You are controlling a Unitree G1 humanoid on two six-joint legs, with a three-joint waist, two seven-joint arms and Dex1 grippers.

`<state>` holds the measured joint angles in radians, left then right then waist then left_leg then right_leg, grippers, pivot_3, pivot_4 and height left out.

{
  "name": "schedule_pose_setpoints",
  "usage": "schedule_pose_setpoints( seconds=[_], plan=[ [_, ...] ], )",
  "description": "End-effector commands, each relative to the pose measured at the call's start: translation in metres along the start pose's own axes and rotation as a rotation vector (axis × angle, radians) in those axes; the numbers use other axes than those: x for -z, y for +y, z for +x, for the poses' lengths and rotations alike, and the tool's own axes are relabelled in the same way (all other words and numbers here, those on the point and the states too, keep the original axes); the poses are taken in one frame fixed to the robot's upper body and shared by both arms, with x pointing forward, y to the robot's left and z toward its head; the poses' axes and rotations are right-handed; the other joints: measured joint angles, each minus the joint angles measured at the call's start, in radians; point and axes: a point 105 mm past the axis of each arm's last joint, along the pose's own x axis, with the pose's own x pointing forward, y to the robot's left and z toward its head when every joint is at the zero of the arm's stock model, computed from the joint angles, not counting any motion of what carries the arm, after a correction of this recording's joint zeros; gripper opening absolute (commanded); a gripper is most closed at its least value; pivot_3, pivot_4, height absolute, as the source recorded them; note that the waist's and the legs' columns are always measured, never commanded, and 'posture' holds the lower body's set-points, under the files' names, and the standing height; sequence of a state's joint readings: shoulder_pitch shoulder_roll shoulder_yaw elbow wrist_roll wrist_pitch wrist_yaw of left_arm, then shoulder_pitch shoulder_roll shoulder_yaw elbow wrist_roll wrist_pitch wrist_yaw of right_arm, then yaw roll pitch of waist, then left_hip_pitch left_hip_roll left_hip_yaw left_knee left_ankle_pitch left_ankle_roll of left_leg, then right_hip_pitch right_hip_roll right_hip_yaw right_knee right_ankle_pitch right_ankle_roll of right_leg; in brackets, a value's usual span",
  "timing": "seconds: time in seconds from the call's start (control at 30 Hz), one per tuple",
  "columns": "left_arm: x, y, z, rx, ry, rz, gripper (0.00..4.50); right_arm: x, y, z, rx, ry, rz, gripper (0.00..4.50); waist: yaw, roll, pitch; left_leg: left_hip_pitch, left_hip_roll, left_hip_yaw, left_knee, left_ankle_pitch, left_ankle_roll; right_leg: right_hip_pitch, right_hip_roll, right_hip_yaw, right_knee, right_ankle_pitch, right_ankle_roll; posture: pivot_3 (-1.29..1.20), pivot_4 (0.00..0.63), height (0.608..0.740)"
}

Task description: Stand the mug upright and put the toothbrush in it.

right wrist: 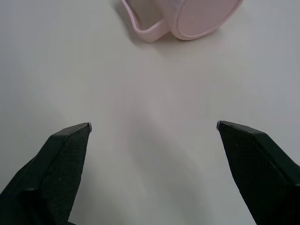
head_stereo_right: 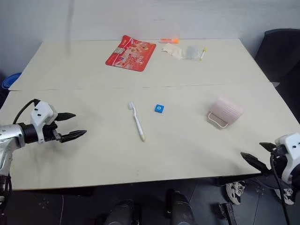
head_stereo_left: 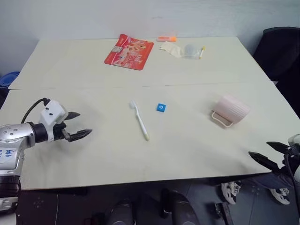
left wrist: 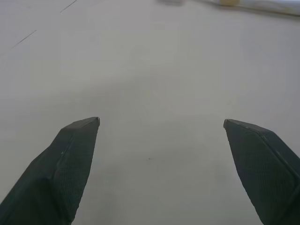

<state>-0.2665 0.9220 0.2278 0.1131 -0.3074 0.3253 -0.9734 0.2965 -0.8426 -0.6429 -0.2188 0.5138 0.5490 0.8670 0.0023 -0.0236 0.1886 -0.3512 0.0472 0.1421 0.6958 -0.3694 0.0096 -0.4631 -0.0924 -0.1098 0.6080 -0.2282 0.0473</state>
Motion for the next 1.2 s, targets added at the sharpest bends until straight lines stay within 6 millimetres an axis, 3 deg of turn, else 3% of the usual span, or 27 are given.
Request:
schedule_pose_setpoints(
  seconds=[0.03,0.17,0.37,0.5,0.63,0.8,0.93,1.07,1.2],
  plan=[
    [-0.004,0.002,-0.012,-0.024,0.024,0.051,4.5,-0.006,0.001,-0.004,0.014,-0.025,-0.016,4.49,-0.001,0.0,0.0,0.0,0.0,0.0,0.0,0.0,0.0,0.0,0.0,0.0,0.0,0.0,0.0,0.0,0.15,0.74],
    [-0.002,0.004,-0.028,-0.026,0.044,0.032,4.5,0.003,-0.002,-0.007,0.018,0.018,-0.024,4.49,-0.004,0.0,0.0,0.0,0.001,0.001,-0.001,0.0,-0.001,-0.001,0.001,0.001,0.0,0.0,0.0,0.0,0.15,0.74],
    [0.001,0.003,-0.027,-0.045,0.059,0.032,4.5,-0.006,-0.004,0.003,0.006,-0.003,-0.028,4.49,-0.004,0.001,0.0,0.002,0.0,0.002,-0.001,-0.001,0.0,-0.001,0.0,0.003,0.001,0.0,0.0,0.0,0.15,0.74],
    [-0.006,-0.004,-0.028,-0.031,0.021,0.014,4.5,-0.004,-0.001,0.01,-0.016,0.019,-0.038,4.49,-0.004,0.001,0.0,0.002,0.001,0.003,-0.002,-0.001,-0.001,-0.001,0.001,0.002,0.001,0.0,0.0,0.0,0.15,0.74],
    [-0.019,-0.01,-0.032,-0.017,-0.027,-0.017,4.5,-0.016,0.004,0.013,-0.076,-0.001,-0.014,4.49,-0.003,0.001,0.0,0.001,0.0,0.003,-0.001,-0.001,0.0,-0.001,0.001,0.003,0.001,0.0,0.0,0.0,0.15,0.74],
    [-0.036,-0.033,-0.035,0.106,-0.073,0.003,4.5,-0.049,0.02,0.024,-0.204,-0.025,-0.114,4.49,-0.007,0.001,0.0,0.004,0.0,0.005,-0.001,-0.001,0.0,-0.001,0.001,0.005,0.002,0.0,0.0,0.0,0.15,0.74],
    [-0.055,-0.049,-0.043,0.213,-0.083,0.029,4.5,-0.087,0.044,0.041,-0.361,-0.067,-0.247,4.49,-0.007,0.001,0.0,0.005,0.001,0.005,-0.001,-0.001,-0.001,-0.001,0.004,0.006,0.002,0.0,-0.001,0.0,0.15,0.74],
    [-0.07,-0.055,-0.048,0.263,-0.086,0.087,4.5,-0.138,0.077,0.082,-0.505,-0.182,-0.336,4.49,-0.018,0.002,0.001,0.006,0.002,0.007,-0.001,-0.001,-0.002,-0.001,0.01,0.008,0.002,-0.001,-0.001,0.0,0.15,0.74],
    [-0.079,-0.05,-0.047,0.257,-0.086,0.145,4.5,-0.175,0.119,0.144,-0.598,-0.206,-0.393,4.49,-0.031,0.003,0.001,0.007,0.002,0.007,-0.003,-0.001,-0.005,-0.001,0.012,0.008,0.003,-0.002,-0.004,0.0,0.15,0.74]
  ],
)
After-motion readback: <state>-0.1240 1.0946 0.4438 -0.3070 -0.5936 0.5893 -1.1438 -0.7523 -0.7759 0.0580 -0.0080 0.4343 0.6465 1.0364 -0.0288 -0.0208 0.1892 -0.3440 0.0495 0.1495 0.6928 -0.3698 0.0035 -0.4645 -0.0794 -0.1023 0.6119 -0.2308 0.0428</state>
